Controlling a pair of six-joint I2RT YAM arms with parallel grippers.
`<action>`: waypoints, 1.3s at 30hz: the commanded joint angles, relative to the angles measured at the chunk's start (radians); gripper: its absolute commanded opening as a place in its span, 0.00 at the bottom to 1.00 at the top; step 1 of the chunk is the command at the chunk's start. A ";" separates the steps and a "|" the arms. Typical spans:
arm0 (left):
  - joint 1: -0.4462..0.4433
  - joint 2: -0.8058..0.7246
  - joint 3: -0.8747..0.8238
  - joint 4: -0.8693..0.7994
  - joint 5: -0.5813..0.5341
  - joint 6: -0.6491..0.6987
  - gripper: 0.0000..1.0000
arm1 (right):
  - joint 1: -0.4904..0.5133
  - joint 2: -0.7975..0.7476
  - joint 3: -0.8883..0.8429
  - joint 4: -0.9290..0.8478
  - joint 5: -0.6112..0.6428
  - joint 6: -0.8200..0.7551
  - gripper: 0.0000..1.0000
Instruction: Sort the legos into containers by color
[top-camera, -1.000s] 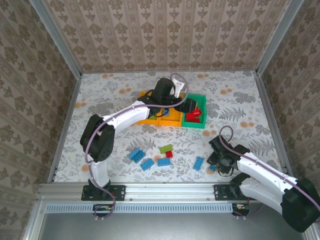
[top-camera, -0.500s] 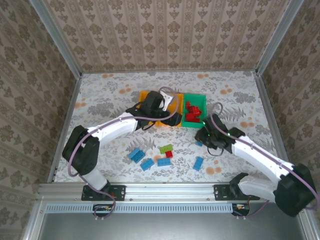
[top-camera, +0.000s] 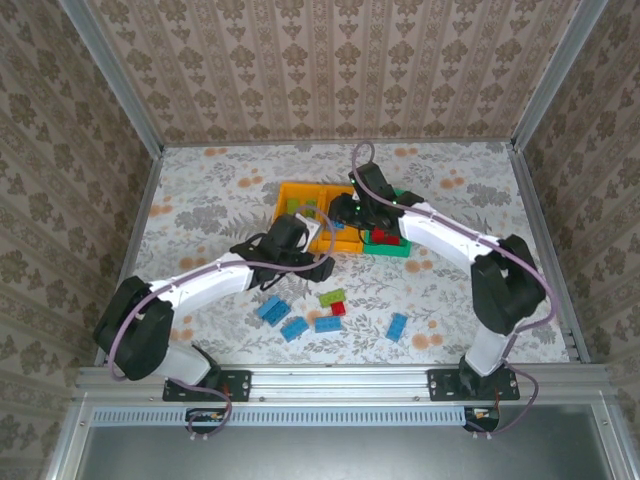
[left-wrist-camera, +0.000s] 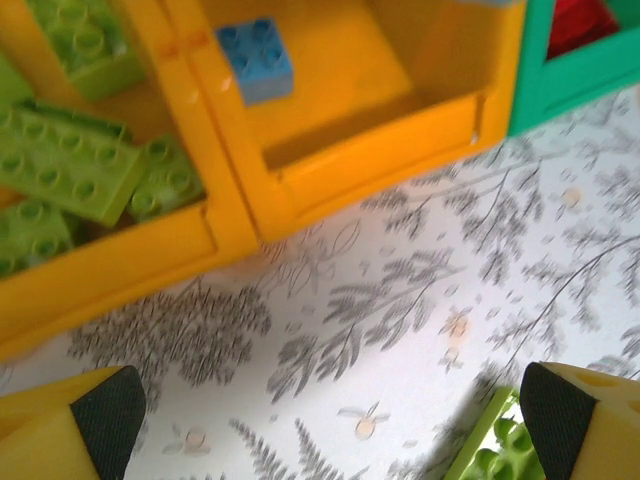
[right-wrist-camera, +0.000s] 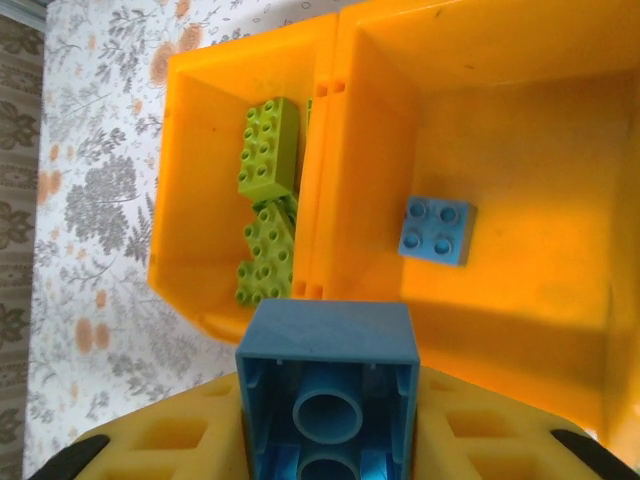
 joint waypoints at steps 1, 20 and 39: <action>0.009 -0.041 -0.020 -0.101 -0.083 -0.041 1.00 | -0.018 0.074 0.056 -0.006 0.009 -0.026 0.40; 0.052 -0.170 -0.167 -0.408 -0.136 -0.412 1.00 | -0.002 0.146 0.129 -0.024 0.053 -0.092 0.68; 0.104 -0.292 -0.294 -0.391 -0.076 -0.435 0.83 | -0.002 0.092 0.078 -0.023 0.052 -0.115 0.72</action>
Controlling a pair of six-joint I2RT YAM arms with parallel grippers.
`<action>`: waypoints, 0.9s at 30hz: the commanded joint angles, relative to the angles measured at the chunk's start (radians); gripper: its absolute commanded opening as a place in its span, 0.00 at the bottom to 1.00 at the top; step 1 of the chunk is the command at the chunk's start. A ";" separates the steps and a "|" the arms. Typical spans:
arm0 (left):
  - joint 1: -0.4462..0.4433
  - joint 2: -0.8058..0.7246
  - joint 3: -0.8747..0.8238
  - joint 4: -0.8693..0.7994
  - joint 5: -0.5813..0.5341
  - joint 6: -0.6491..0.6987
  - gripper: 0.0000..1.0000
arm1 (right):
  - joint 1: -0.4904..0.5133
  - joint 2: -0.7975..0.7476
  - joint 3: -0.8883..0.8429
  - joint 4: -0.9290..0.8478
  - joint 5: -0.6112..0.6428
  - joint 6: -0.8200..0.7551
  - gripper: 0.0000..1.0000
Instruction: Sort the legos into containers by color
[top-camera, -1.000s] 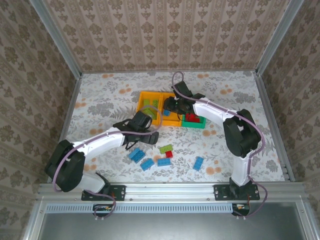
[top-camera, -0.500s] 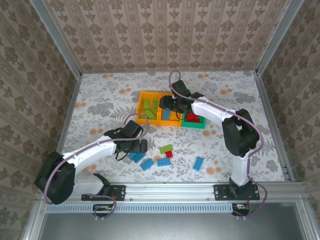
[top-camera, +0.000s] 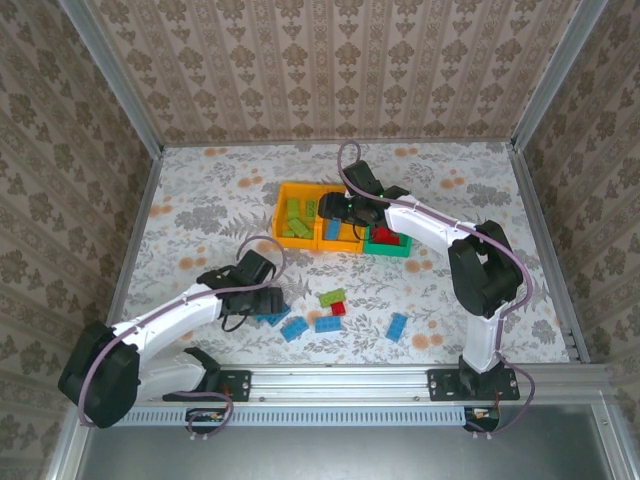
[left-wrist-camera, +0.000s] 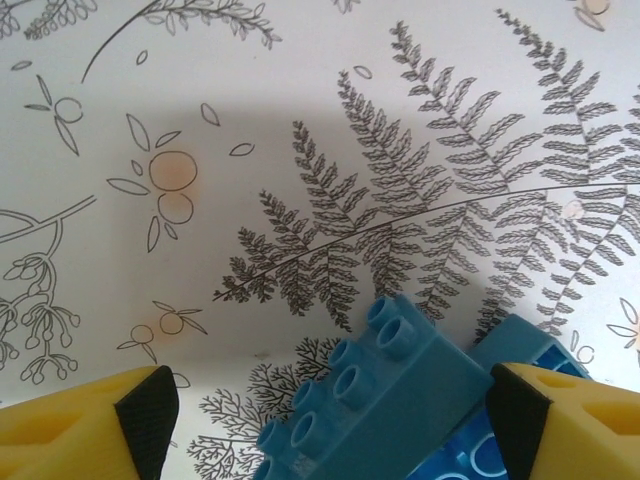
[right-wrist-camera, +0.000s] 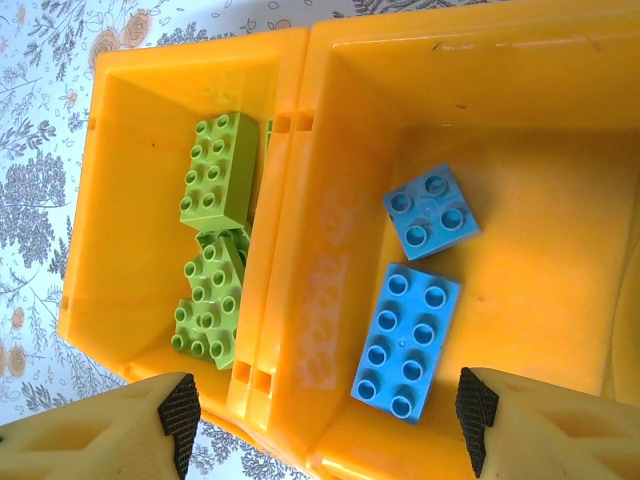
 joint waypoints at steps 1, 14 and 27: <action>0.015 -0.004 -0.019 -0.008 0.016 -0.021 0.83 | 0.000 -0.037 -0.017 -0.015 0.017 -0.015 0.72; 0.077 -0.062 -0.063 0.000 0.022 -0.082 0.82 | -0.001 -0.027 -0.021 -0.011 0.007 -0.002 0.72; 0.074 -0.036 -0.083 0.061 0.082 -0.070 0.64 | -0.001 -0.044 -0.036 -0.016 0.017 -0.003 0.73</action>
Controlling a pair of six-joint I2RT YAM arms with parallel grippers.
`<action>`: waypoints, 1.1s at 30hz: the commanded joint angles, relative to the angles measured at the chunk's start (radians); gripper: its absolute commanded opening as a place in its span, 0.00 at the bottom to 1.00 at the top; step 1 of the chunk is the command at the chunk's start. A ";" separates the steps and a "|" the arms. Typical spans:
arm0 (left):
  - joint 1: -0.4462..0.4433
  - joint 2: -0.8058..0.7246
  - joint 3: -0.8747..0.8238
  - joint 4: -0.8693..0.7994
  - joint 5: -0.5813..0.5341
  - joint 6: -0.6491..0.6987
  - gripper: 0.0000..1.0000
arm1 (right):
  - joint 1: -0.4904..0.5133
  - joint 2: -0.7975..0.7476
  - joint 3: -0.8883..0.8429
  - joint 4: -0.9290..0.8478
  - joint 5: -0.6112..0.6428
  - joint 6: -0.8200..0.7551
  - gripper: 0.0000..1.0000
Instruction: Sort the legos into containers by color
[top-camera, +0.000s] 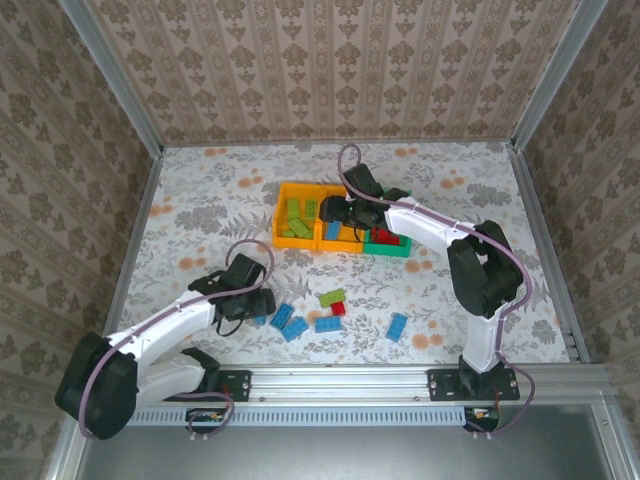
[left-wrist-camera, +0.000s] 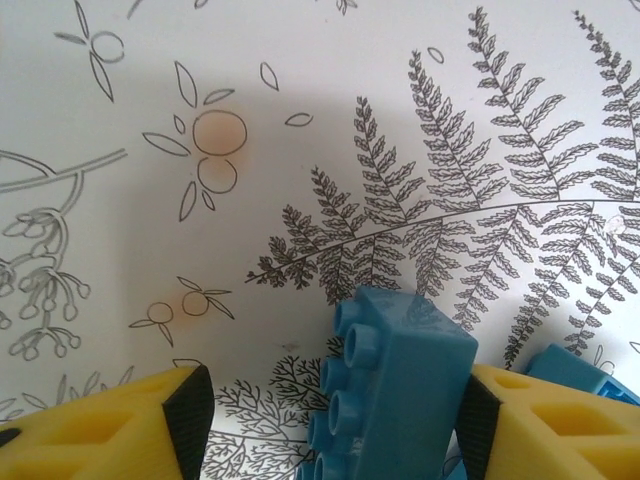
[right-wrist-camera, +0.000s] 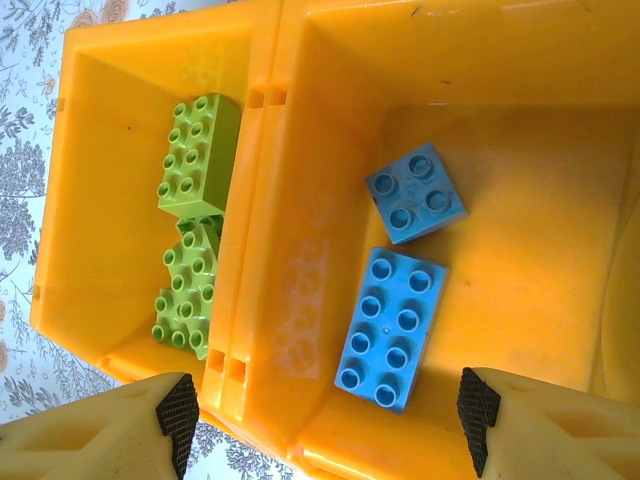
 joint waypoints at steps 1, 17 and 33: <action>0.003 0.029 -0.011 0.022 0.026 -0.006 0.64 | -0.001 -0.047 -0.014 -0.015 0.017 -0.004 0.73; -0.009 0.117 0.035 0.075 0.025 0.014 0.29 | -0.001 -0.197 -0.086 -0.034 0.065 -0.027 0.76; -0.003 0.359 0.546 0.120 0.056 0.228 0.25 | 0.061 -0.663 -0.606 -0.262 0.262 0.200 0.78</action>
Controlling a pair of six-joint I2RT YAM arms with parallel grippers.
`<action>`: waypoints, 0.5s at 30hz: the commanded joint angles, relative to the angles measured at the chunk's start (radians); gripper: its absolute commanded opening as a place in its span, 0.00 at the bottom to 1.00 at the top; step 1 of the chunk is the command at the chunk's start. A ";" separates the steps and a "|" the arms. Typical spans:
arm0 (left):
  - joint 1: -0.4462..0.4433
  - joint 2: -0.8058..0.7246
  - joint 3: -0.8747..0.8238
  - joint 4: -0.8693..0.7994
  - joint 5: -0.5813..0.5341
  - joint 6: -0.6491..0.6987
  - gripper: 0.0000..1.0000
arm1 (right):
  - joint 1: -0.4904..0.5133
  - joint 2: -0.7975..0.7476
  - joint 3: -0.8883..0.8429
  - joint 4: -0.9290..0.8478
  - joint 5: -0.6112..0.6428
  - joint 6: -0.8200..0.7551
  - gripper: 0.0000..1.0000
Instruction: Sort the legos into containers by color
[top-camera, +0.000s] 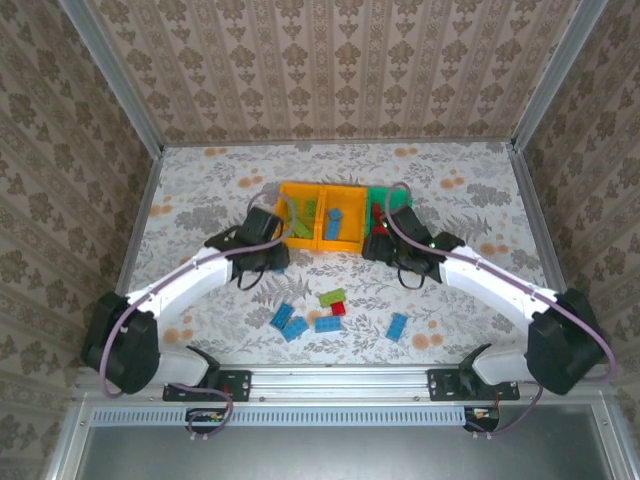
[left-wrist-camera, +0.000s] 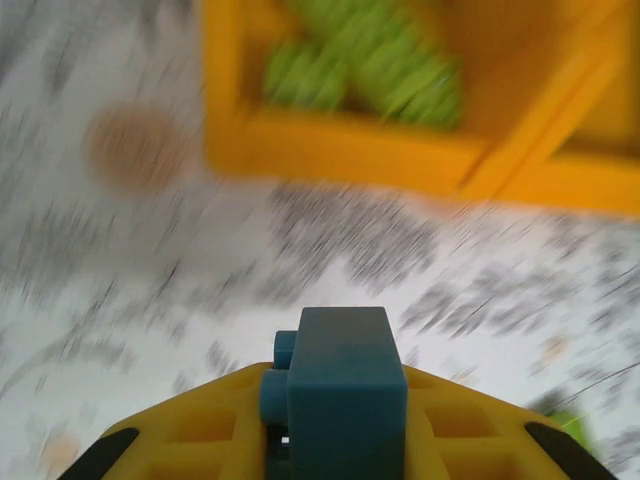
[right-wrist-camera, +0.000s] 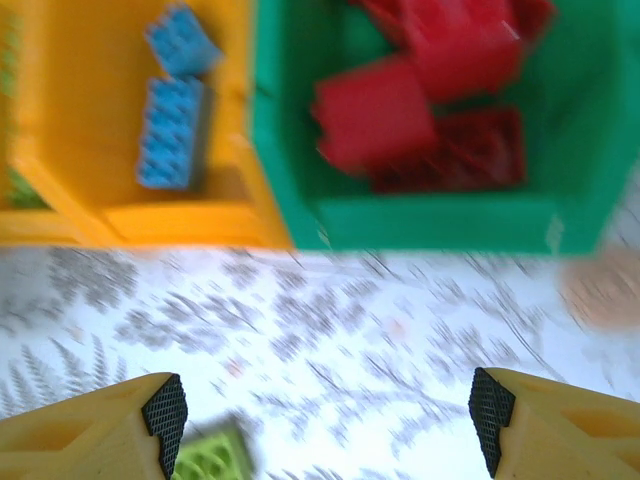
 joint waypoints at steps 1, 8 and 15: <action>-0.002 0.096 0.146 0.054 0.066 0.114 0.25 | 0.037 -0.093 -0.092 -0.109 0.069 0.117 0.78; -0.023 0.338 0.432 0.134 0.197 0.204 0.27 | 0.149 -0.145 -0.188 -0.216 0.110 0.274 0.79; -0.037 0.543 0.627 0.143 0.271 0.227 0.27 | 0.256 -0.100 -0.237 -0.209 0.100 0.410 0.80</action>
